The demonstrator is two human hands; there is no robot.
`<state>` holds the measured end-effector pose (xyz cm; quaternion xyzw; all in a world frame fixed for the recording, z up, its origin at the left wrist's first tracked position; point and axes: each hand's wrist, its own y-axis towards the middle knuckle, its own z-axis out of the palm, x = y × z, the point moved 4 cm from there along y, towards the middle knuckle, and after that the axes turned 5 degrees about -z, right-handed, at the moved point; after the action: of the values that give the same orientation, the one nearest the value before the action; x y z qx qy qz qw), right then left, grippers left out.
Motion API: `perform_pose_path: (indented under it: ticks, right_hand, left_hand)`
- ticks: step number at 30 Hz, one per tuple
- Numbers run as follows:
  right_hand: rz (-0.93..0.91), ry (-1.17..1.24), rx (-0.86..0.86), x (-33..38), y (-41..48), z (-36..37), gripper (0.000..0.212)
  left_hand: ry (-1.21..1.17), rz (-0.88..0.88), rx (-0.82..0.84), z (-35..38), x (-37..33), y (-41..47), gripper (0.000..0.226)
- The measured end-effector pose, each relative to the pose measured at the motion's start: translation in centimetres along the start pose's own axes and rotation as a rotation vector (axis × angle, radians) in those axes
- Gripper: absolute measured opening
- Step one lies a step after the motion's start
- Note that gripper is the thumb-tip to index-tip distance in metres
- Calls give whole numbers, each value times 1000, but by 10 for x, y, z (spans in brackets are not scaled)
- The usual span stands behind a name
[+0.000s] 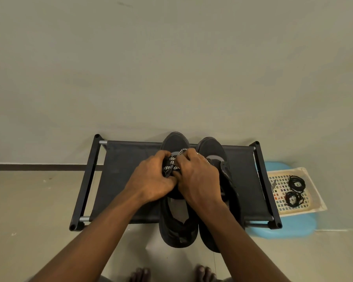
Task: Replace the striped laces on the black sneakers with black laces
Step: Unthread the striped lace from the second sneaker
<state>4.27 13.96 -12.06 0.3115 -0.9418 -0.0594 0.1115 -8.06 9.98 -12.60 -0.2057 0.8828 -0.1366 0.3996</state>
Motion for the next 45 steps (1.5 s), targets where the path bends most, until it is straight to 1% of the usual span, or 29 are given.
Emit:
perform_pose_path:
  ticks: [4, 6, 9, 13, 15, 16, 18, 20, 22, 23, 25, 27, 28, 29, 31, 33, 35, 37, 40, 43, 45]
  right_hand:
    - [3, -22, -5, -1, 1, 0, 28]
    - [5, -26, 6, 0, 0, 0, 30]
    - [-1, -32, 8, 0, -1, 1, 23]
    - [2, -66, -49, -2, -1, 0, 19]
    - [35, -41, -98, -2, 0, -5, 14]
    - [81, -2, -118, -5, 1, -8, 10]
    - [264, 159, -151, -20, 3, -11, 1]
    - [473, 399, -186, -39, 1, -7, 8]
    - [594, 624, -198, -50, 1, -2, 15]
    - [619, 710, -200, -50, 1, -1, 17]
    - [602, 815, -167, -44, 4, -1, 17]
    - [540, 884, -78, -35, 7, -1, 15]
    - [495, 895, -24, -32, 8, -1, 19]
    - [433, 880, 26, -28, 9, -2, 23]
    - [280, 738, 115, -21, 8, -6, 28]
    - [131, 448, 169, -17, 7, -8, 27]
    - [51, 205, 179, -15, 6, -9, 24]
    - [22, 106, 144, -13, 6, -9, 21]
    - [34, 83, 54, -9, 6, -9, 12]
    - [156, 243, -10, -18, 7, -10, 16]
    - [271, 369, -104, -28, 8, -17, 13]
  left_hand:
    - [19, 10, -2, 1, 2, 1, 67]
    - [24, 13, 0, 1, 2, 2, 69]
    - [21, 13, 13, 1, 2, 1, 70]
    - [26, 9, -2, 2, 5, 3, 66]
    - [16, -4, 2, 2, 6, 3, 66]
    - [13, -13, 3, 2, 7, 3, 66]
    - [-4, -35, 4, 1, 9, 4, 67]
    - [-44, -64, 15, 1, 13, 5, 67]
    - [-68, -83, 29, 3, 15, 6, 68]
    - [-62, -85, 25, 4, 15, 6, 69]
    - [-39, -82, 4, 4, 13, 5, 70]
    - [-12, -72, -12, 5, 12, 4, 70]
    - [2, -66, -16, 5, 12, 3, 70]
    - [13, -61, -19, 6, 12, 3, 71]
    - [32, -62, -26, 7, 12, 3, 71]
    - [75, -62, -45, 9, 11, 3, 68]
    - [132, -62, -53, 12, 11, 3, 69]
    - [172, -66, -43, 15, 9, 2, 74]
    - [202, -52, -43, 21, 8, 1, 79]
    - [223, -37, -60, 25, 6, 1, 78]
    - [228, -37, -69, 26, 6, 1, 78]
